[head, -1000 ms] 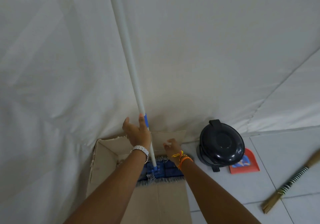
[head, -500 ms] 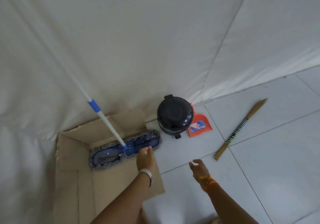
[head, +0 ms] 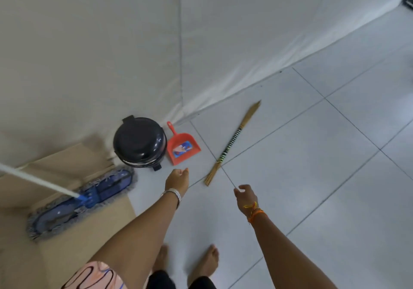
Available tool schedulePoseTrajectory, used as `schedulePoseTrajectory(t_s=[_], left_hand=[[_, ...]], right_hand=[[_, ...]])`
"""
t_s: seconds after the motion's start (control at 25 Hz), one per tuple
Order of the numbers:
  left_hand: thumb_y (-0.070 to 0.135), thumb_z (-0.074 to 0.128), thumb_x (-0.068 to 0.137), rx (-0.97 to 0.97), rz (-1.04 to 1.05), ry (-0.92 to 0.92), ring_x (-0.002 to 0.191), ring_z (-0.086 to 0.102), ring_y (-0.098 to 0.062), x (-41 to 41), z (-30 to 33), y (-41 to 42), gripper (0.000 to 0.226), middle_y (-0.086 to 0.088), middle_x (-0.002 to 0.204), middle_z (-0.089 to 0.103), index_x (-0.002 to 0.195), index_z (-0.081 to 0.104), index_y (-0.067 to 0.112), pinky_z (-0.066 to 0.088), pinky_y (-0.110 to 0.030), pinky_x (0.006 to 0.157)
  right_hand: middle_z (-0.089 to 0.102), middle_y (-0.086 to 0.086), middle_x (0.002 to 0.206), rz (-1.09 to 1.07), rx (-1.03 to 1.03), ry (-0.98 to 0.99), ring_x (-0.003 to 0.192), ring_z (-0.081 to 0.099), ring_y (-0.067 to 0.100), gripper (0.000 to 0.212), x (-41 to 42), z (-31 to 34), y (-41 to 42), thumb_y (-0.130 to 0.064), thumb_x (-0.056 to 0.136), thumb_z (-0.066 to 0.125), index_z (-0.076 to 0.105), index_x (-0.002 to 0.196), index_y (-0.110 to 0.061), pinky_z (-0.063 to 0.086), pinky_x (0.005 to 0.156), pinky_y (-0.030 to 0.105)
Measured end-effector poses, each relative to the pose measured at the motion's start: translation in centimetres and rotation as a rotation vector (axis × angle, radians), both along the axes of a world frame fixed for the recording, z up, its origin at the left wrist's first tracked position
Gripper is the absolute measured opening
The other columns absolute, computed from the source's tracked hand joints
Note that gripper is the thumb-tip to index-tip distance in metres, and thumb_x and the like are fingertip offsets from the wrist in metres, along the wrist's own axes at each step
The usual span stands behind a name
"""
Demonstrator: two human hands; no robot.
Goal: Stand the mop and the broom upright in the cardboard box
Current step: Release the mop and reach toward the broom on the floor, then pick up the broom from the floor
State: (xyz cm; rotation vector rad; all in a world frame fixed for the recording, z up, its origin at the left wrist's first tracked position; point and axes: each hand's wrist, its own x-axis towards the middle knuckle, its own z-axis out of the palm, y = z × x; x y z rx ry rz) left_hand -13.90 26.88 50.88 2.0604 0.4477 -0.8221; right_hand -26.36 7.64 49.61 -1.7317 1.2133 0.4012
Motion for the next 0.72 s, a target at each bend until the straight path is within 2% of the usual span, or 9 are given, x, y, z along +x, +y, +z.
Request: schedulePoseTrajectory(t_s=[0.12,0.2,0.28,0.36,0.44,0.52,0.6,0.72], left_hand=[[0.038,0.051,0.099,0.002,-0.062,-0.036,0.104,0.062,-0.033,0.5,-1.0,-5.7,0.033,-0.008,0.102,0.064,0.108,0.062,0.007,0.038,-0.03,0.081],[0.037,0.052,0.099,0.024,-0.056,-0.033,0.105,0.061,-0.033,1.3,-2.6,-8.5,0.035,-0.013,0.113,0.068,0.113,0.062,0.007,0.039,-0.031,0.084],[0.038,0.053,0.098,0.077,-0.041,-0.032,0.113,0.06,-0.036,2.3,-4.2,-10.5,0.036,-0.016,0.121,0.067,0.116,0.062,0.007,0.044,-0.036,0.091],[0.038,0.056,0.095,0.202,-0.061,-0.102,0.125,0.054,-0.04,4.0,-6.2,-12.7,0.045,-0.019,0.133,0.061,0.127,0.059,0.006,0.045,-0.045,0.104],[0.038,0.059,0.094,0.344,-0.138,-0.209,0.135,0.045,-0.042,5.1,-7.5,-14.4,0.057,-0.021,0.143,0.052,0.138,0.051,0.002,0.039,-0.05,0.113],[0.038,0.059,0.094,0.464,-0.19,-0.297,0.144,0.038,-0.039,7.4,-9.0,-17.2,0.065,-0.022,0.151,0.045,0.144,0.044,0.0,0.029,-0.05,0.12],[0.037,0.059,0.094,0.498,-0.249,-0.348,0.148,0.032,-0.038,8.6,-9.5,-19.0,0.068,-0.021,0.156,0.04,0.148,0.04,0.0,0.023,-0.047,0.124],[0.036,0.057,0.095,0.485,-0.295,-0.363,0.149,0.032,-0.038,11.4,-11.6,-22.6,0.069,-0.023,0.156,0.039,0.149,0.036,-0.003,0.023,-0.047,0.125]], right_hand=[[0.06,0.02,0.11,-0.038,-0.008,-0.031,0.077,0.051,0.023,0.035,0.9,0.5,-5.1,-0.026,0.093,0.053,0.05,0.123,-0.007,0.04,0.073,0.029],[0.061,0.017,0.102,-0.056,-0.013,-0.033,0.077,0.053,0.024,0.036,1.8,-0.2,-8.1,-0.027,0.093,0.053,0.049,0.123,-0.008,0.044,0.072,0.031],[0.06,0.011,0.091,0.037,-0.027,-0.033,0.083,0.056,0.027,0.036,3.2,-1.1,-10.9,-0.026,0.094,0.052,0.047,0.124,-0.007,0.049,0.076,0.035],[0.062,0.017,0.106,0.257,-0.115,0.008,0.1,0.057,0.033,0.039,5.3,-2.5,-14.3,-0.026,0.094,0.052,0.043,0.127,-0.007,0.049,0.087,0.041],[0.052,0.018,0.13,0.557,-0.29,0.069,0.12,0.048,0.036,0.046,7.3,-3.8,-17.2,-0.028,0.092,0.053,0.039,0.132,-0.01,0.045,0.097,0.047],[0.038,0.014,0.146,0.831,-0.459,0.076,0.132,0.037,0.034,0.056,11.1,-5.3,-21.2,-0.033,0.088,0.056,0.035,0.136,-0.014,0.038,0.107,0.05],[0.025,0.012,0.155,1.042,-0.549,0.044,0.14,0.028,0.032,0.062,14.4,-5.8,-23.6,-0.034,0.086,0.059,0.032,0.139,-0.015,0.027,0.115,0.052],[0.021,0.01,0.156,1.189,-0.599,-0.01,0.142,0.024,0.03,0.063,20.4,-8.0,-27.3,-0.032,0.088,0.058,0.028,0.141,-0.015,0.02,0.118,0.053]])
